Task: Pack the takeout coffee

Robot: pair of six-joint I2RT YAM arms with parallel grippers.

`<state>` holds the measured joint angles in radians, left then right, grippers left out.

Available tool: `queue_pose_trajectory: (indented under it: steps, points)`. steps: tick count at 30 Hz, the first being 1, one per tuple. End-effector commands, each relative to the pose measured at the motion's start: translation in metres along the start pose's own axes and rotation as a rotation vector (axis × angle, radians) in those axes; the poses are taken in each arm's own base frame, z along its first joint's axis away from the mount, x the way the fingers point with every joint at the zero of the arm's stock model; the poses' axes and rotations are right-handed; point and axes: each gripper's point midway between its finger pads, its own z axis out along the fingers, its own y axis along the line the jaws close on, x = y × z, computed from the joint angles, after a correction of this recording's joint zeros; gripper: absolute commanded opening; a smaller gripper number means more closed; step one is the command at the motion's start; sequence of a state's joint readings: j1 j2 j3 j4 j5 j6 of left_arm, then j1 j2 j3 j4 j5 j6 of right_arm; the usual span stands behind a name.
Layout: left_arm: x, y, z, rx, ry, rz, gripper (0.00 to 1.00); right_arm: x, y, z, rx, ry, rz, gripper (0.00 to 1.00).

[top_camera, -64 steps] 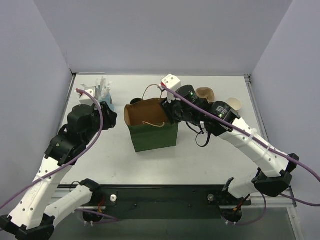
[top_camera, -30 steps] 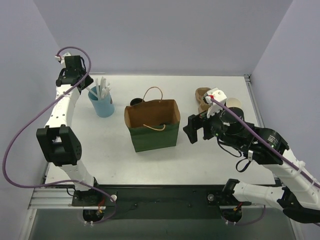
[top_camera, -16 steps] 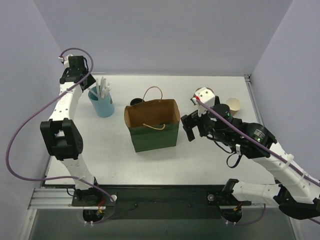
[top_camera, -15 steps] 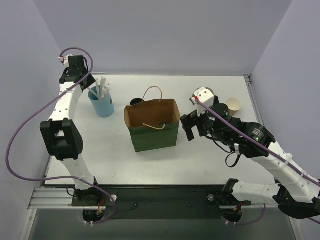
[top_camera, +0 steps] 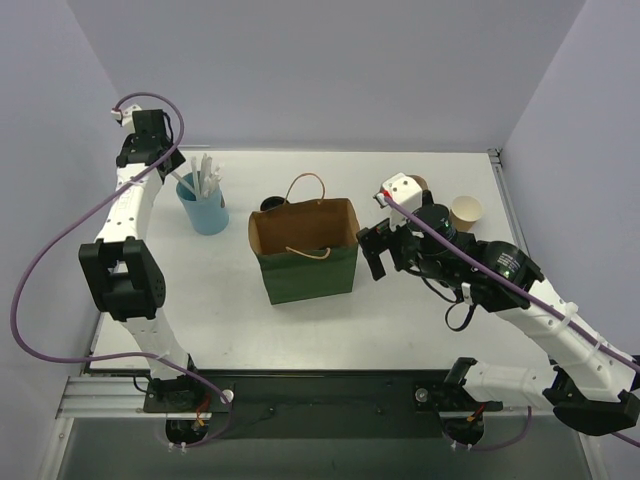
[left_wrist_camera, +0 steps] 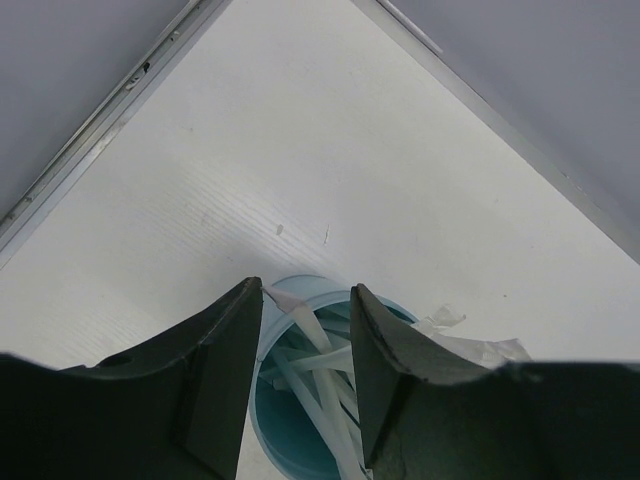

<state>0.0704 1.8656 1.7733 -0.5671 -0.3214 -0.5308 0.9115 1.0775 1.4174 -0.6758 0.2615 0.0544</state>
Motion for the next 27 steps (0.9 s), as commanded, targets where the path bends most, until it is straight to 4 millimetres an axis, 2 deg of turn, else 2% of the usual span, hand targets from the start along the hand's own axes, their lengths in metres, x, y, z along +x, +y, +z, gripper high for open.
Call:
queue_pose_trajectory:
  steps: [1,8,14,16,20,22,26,27]
  points:
    - [-0.017,-0.002,0.008,0.007,-0.055,-0.001,0.49,-0.020,-0.009,-0.009,0.028,-0.065,0.041,1.00]
    - [-0.013,0.002,0.013,-0.013,-0.042,0.004,0.48,-0.021,-0.009,-0.008,0.033,-0.064,0.057,1.00]
    - [-0.018,0.006,0.011,-0.030,-0.049,0.008,0.26,-0.024,-0.009,-0.011,0.033,-0.076,0.076,1.00]
    - [-0.026,0.006,0.004,-0.031,-0.066,0.002,0.18,-0.025,-0.009,-0.010,0.031,-0.076,0.076,1.00]
    - [-0.044,0.001,-0.017,-0.006,-0.108,-0.006,0.13,-0.030,-0.010,-0.012,0.032,-0.086,0.077,1.00]
    - [-0.057,0.000,-0.033,0.009,-0.139,-0.014,0.12,-0.031,-0.009,-0.012,0.029,-0.089,0.076,1.00]
    - [-0.067,-0.004,-0.060,0.050,-0.161,-0.026,0.13,-0.037,-0.009,-0.017,0.020,-0.107,0.087,1.00]
    - [-0.074,-0.005,-0.072,0.069,-0.177,-0.036,0.13,-0.038,-0.010,-0.018,0.019,-0.111,0.091,1.00]
